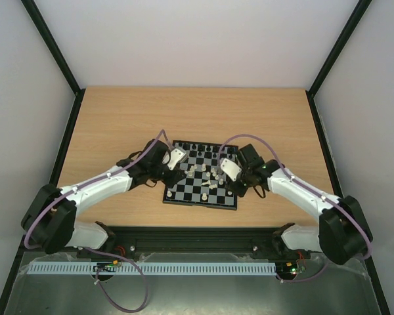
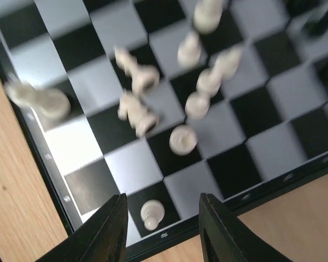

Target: Set up the chess pieces on the board

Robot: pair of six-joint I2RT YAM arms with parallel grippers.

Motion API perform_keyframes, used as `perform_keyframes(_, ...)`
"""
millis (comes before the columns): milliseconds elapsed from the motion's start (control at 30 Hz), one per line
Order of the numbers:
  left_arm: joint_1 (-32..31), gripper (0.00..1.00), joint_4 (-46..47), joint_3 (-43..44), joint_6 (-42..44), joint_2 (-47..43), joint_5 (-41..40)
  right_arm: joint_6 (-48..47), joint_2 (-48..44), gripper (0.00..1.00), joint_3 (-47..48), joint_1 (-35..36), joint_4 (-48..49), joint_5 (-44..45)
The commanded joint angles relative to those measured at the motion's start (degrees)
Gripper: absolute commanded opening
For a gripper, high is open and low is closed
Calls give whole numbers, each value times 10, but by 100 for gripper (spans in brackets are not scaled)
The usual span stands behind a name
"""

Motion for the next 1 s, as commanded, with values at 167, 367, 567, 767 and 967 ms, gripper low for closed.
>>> perform_keyframes(167, -10, 8, -52, 50, 0, 52, 167, -156, -56, 37, 172, 11, -138, -134)
perform_keyframes(367, -11, 7, -81, 77, -3, 63, 252, -245, -48, 35, 189, 93, -159, -52)
perform_keyframes(567, -11, 6, -113, 112, 1, 82, 327, -302, -45, 41, 191, 164, -191, 23)
perform_keyframes(767, -18, 6, -118, 128, 0, 103, 376, -295, -31, 44, 181, 204, -149, 91)
perform_keyframes(967, -41, 6, -152, 153, 25, 124, 411, -296, -18, 42, 177, 236, -144, 105)
